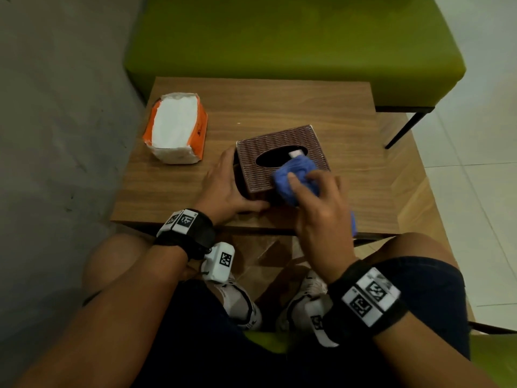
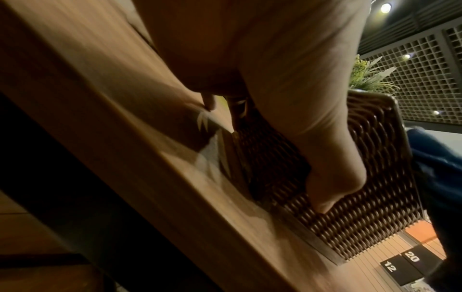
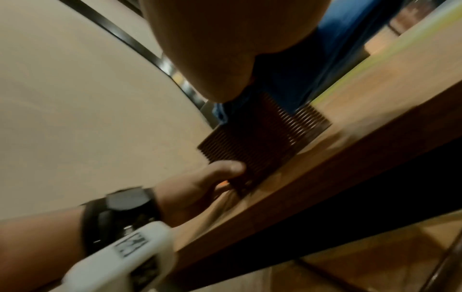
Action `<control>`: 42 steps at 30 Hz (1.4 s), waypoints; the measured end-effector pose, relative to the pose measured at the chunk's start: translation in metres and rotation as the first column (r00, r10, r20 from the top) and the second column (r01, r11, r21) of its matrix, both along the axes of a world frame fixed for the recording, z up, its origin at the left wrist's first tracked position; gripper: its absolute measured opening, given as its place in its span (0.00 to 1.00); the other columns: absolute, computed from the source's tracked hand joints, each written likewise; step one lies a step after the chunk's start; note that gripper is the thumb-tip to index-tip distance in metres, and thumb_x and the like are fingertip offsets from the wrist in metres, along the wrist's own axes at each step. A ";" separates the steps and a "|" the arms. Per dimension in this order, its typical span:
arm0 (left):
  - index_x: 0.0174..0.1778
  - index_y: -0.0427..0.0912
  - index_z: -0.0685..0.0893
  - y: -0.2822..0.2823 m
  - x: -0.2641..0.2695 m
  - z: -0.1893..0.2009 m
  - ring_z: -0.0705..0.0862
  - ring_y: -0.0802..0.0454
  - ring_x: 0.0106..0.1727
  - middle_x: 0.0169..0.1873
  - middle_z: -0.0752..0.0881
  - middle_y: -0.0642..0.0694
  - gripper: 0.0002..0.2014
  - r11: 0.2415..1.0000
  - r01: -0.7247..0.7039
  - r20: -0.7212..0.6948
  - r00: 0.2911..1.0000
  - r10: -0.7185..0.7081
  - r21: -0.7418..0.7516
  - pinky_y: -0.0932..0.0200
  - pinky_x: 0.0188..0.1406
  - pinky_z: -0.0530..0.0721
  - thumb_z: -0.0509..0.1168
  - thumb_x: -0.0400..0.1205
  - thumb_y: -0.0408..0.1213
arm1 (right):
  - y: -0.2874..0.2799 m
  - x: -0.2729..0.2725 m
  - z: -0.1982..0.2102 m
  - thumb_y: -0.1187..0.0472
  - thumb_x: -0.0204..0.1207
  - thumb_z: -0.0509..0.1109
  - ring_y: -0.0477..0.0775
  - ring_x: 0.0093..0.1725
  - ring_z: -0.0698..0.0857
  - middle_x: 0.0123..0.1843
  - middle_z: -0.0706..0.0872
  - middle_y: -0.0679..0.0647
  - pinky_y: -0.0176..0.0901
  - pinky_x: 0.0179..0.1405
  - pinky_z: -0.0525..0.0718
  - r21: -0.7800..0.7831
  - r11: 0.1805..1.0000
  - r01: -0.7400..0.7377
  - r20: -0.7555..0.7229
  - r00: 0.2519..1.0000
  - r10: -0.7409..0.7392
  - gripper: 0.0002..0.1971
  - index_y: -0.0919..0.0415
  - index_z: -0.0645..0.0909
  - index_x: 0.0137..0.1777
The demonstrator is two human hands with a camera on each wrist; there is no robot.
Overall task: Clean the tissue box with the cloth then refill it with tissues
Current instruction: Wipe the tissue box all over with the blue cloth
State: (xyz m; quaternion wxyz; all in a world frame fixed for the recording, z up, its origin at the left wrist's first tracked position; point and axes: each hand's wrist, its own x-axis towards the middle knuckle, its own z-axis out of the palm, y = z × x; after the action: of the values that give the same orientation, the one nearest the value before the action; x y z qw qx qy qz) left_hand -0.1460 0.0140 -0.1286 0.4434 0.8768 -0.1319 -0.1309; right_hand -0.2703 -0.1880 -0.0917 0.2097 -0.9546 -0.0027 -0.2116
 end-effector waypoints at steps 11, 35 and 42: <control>0.91 0.58 0.59 0.002 0.004 0.003 0.73 0.51 0.86 0.85 0.74 0.55 0.68 0.999 0.039 -0.044 0.998 -0.038 0.026 0.38 0.86 0.75 0.90 0.56 0.61 | -0.026 -0.001 -0.004 0.70 0.83 0.68 0.67 0.64 0.80 0.69 0.82 0.67 0.63 0.55 0.84 0.040 0.998 0.041 0.033 0.999 -0.043 0.19 0.62 0.87 0.72; 0.92 0.61 0.57 0.003 0.034 0.018 0.73 0.55 0.86 0.85 0.75 0.57 0.68 0.977 0.209 -0.117 0.970 -0.211 -0.029 0.42 0.89 0.72 0.94 0.61 0.46 | -0.022 0.017 0.025 0.63 0.83 0.73 0.61 0.61 0.76 0.69 0.82 0.60 0.53 0.49 0.84 -0.168 0.984 -0.056 -0.118 0.992 0.037 0.20 0.56 0.85 0.75; 0.95 0.58 0.55 0.007 0.050 0.025 0.72 0.62 0.85 0.85 0.73 0.60 0.68 0.969 0.242 -0.158 0.956 -0.245 -0.042 0.56 0.86 0.70 0.92 0.66 0.36 | -0.023 0.020 0.021 0.65 0.83 0.71 0.62 0.64 0.76 0.69 0.81 0.62 0.51 0.53 0.80 -0.173 0.985 -0.029 -0.154 0.988 0.002 0.21 0.59 0.84 0.76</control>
State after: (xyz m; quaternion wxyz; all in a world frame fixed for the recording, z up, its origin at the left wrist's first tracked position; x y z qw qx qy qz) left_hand -0.0960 0.0213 -0.1036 0.4431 0.8353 -0.2037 -0.2540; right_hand -0.2503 -0.2114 -0.0712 0.1265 -0.9827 -0.0127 -0.1349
